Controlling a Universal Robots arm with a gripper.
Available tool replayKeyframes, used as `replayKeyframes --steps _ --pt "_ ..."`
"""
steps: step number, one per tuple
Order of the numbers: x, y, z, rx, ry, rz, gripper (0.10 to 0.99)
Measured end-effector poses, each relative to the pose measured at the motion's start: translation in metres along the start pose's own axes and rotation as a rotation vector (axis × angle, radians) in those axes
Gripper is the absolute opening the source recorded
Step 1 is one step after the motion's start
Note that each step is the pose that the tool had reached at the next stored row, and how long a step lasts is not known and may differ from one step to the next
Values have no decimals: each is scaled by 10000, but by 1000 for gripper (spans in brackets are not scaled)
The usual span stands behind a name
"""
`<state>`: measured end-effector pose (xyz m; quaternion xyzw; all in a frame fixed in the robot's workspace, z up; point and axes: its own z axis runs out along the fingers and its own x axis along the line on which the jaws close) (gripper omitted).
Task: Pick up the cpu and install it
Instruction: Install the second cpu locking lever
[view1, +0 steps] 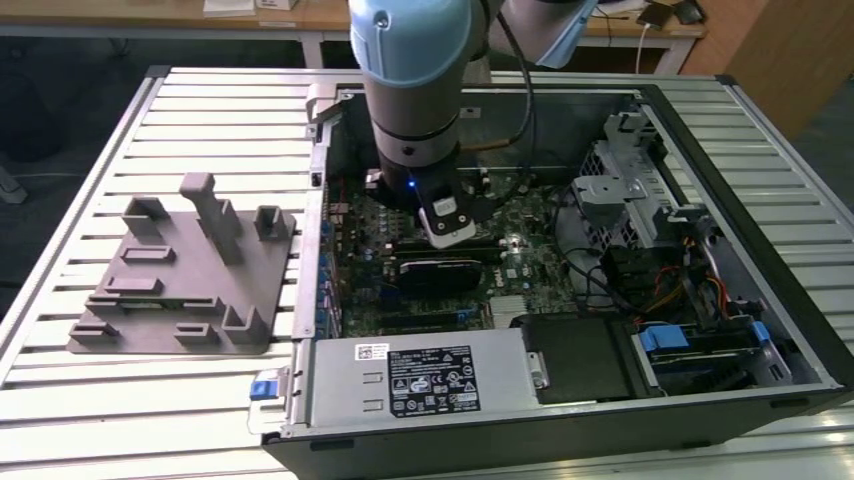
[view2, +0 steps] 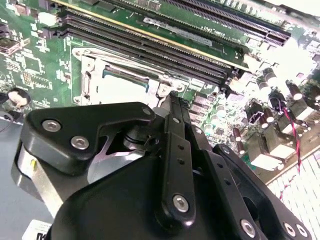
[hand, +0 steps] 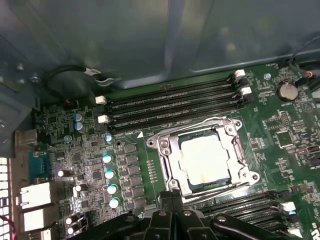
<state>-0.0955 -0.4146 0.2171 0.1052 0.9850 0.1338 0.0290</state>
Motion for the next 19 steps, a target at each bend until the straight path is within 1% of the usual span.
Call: replayKeyframes --steps 1,3,5,8,12,13,15,19 --pt "-1 1 0 17 -6 0 106" --pt "-6 2 0 148 -33 -3 106" --pt "-20 6 1 241 -54 -3 106" --pt "-71 17 6 337 -72 1 106" --pt "-143 45 16 497 -82 -4 106" --pt "-155 59 20 529 -83 -5 106" --pt "-171 98 33 552 -82 -4 106" --pt "-199 189 64 629 -84 -8 106"
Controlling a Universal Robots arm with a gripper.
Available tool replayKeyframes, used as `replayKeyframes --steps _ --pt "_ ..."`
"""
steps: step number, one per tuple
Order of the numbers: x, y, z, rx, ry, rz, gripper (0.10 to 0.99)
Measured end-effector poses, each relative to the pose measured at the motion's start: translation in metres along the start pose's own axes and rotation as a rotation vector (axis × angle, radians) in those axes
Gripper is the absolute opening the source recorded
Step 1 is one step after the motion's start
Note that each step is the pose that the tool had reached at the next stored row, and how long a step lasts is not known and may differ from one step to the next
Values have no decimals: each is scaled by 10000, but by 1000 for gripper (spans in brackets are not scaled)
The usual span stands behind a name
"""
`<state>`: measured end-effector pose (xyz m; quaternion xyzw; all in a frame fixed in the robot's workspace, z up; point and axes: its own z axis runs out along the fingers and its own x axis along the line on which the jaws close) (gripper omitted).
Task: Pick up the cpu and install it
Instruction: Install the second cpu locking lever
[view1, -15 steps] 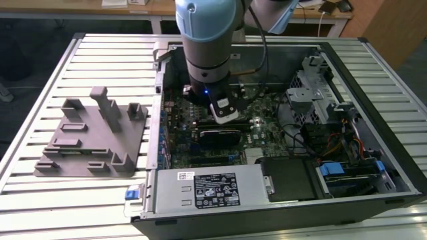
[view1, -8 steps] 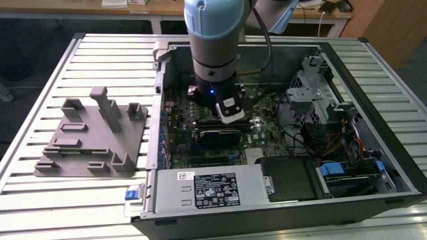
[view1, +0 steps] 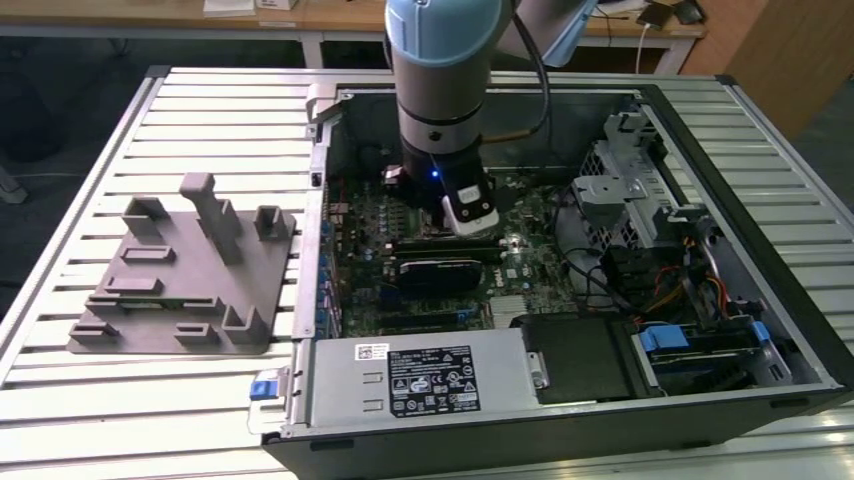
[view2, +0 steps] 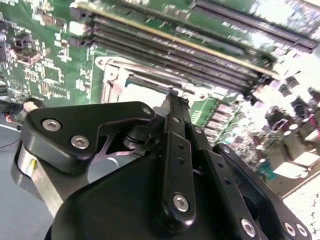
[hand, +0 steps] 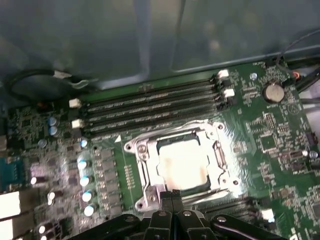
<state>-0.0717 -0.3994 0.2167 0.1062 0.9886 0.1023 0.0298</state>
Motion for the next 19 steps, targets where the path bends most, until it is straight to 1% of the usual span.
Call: replayKeyframes --steps 4,9,13,17,19 --pt "-33 83 22 131 -10 -8 106" --pt "-108 155 45 287 -22 -16 106" --pt "-149 215 65 361 -20 -18 106" --pt "-155 249 75 394 -20 -19 106" --pt "-151 272 81 432 -27 -22 106"
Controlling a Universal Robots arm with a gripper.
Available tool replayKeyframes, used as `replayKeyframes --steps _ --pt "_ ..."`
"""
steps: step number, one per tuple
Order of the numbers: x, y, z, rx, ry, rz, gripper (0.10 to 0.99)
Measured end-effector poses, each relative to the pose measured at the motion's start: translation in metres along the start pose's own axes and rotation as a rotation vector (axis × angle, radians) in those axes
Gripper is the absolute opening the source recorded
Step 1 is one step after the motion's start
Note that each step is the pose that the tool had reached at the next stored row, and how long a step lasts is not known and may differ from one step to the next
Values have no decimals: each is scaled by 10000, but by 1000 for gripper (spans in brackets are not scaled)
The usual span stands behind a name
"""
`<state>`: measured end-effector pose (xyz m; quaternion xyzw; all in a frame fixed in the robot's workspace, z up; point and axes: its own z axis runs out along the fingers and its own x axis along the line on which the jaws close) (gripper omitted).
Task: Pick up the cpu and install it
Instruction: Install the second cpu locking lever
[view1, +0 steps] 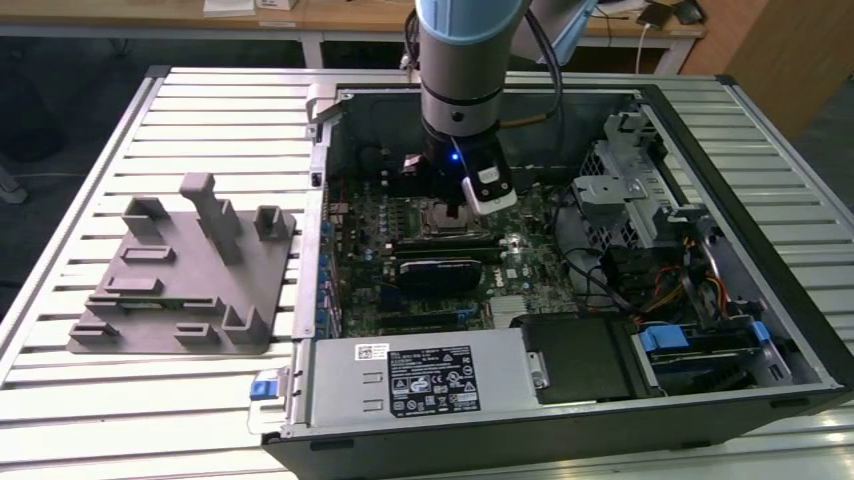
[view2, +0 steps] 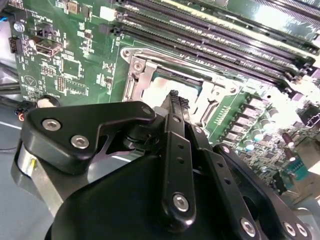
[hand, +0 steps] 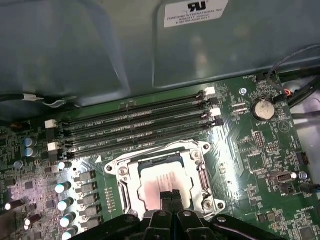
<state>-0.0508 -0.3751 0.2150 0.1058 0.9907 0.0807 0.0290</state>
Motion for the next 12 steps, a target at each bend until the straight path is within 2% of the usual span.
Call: replayKeyframes --steps 5,12 --pt "2 48 11 139 -22 -10 106" --pt "0 49 11 143 -21 -10 106"
